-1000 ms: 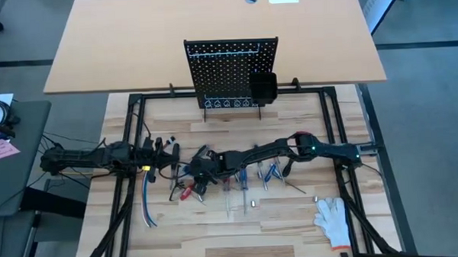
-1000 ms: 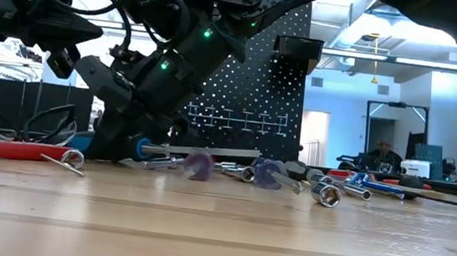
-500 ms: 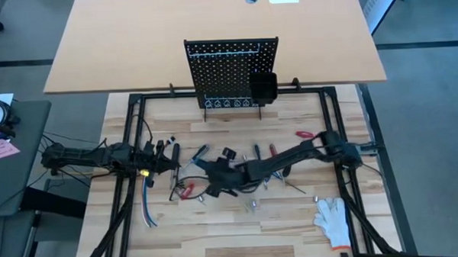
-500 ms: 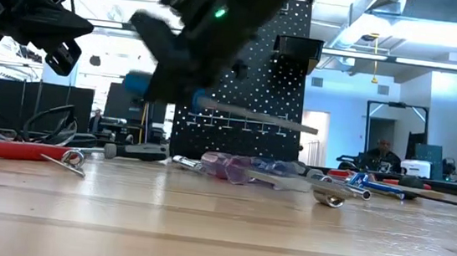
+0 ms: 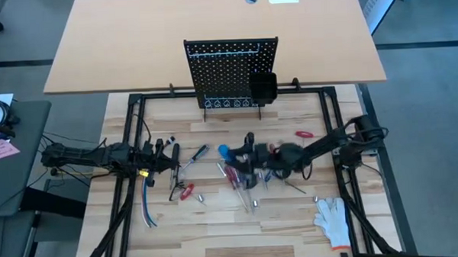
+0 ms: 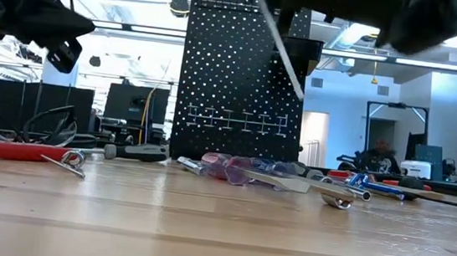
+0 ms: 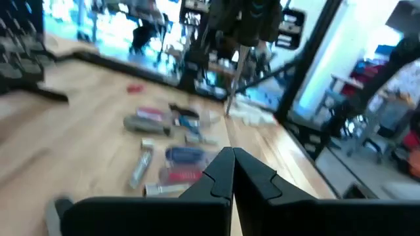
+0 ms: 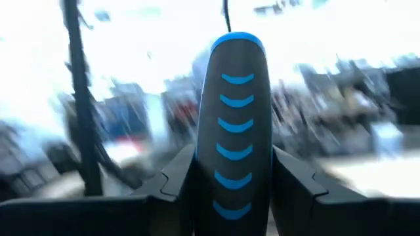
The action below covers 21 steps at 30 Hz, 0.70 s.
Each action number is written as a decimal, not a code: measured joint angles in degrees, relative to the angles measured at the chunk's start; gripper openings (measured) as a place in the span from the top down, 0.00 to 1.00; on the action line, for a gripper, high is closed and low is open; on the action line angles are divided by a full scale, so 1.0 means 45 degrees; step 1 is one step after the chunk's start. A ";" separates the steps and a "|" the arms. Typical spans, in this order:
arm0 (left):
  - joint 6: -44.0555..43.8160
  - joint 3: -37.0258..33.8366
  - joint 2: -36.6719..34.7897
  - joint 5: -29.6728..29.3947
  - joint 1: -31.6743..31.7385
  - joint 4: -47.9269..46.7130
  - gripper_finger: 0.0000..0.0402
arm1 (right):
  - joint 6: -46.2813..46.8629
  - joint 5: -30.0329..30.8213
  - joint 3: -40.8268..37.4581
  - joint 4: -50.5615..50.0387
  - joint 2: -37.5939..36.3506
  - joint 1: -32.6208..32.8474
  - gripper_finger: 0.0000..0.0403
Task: Hang tools onto peg board
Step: Hang the blue screwdriver on the pegboard
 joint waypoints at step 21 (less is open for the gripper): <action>0.2593 0.1641 0.9792 -0.1165 0.0015 0.8222 0.40 | 0.1052 -0.6494 0.2874 0.0665 0.0767 -0.2143 0.64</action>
